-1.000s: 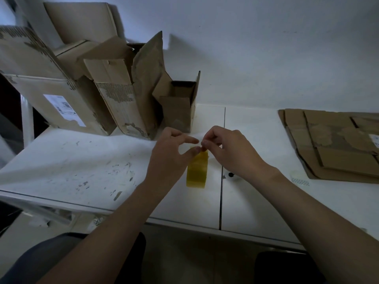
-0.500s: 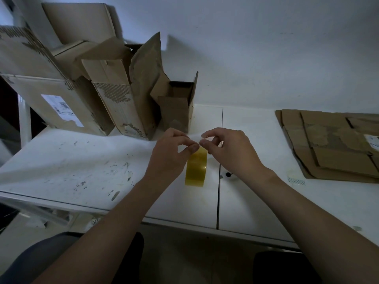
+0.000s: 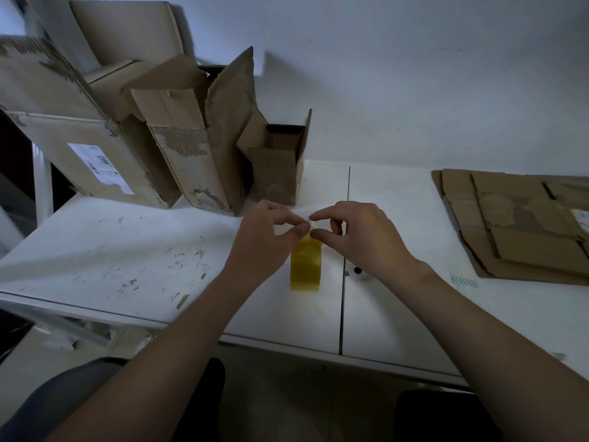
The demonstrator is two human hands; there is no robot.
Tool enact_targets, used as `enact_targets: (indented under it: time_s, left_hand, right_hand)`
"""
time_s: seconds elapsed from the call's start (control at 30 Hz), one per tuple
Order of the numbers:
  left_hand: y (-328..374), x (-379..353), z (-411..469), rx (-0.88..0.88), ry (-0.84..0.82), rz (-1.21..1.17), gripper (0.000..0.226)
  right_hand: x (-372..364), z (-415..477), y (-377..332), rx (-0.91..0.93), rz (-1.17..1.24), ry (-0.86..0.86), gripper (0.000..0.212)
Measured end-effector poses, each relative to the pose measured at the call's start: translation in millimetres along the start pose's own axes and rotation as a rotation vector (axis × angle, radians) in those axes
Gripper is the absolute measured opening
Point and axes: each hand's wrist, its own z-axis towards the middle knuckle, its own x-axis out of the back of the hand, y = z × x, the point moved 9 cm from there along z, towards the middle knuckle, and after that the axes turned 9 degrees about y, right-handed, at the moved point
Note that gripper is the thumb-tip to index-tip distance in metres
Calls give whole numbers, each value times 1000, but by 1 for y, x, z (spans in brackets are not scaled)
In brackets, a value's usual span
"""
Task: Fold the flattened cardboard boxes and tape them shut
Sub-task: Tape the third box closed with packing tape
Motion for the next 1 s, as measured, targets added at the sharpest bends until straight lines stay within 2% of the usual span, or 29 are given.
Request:
enact_targets:
  time_s: [0.17, 0.23, 0.33, 0.47, 0.53, 0.67, 0.83, 1.0]
  left_hand:
    - [-7, 4, -2, 29, 19, -23, 7]
    - [-18, 5, -4, 115, 22, -61, 23]
    - [-30, -10, -9, 220, -123, -99, 43]
    - [-31, -29, -22, 342, -371, -197, 54]
    - [-27, -33, -26, 341, -437, -193, 62]
    - [-27, -31, -24, 301, -434, -131, 65]
    - [-31, -22, -19, 320, -287, -153, 42]
    - [-33, -18, -14, 337, -236, -206, 37]
  right_hand:
    - [-10, 4, 0, -25, 52, -29, 21]
    - [-13, 4, 1, -60, 76, -31, 17]
    - [-16, 4, 6, -130, 144, -31, 11]
    - [-21, 5, 12, -209, 156, -29, 17]
    - [-24, 5, 18, -257, 133, -36, 18]
    - [-31, 5, 25, -335, 189, -75, 23]
    - [-32, 1, 26, -398, 315, -112, 16]
    - [-24, 3, 27, -373, 332, -113, 18]
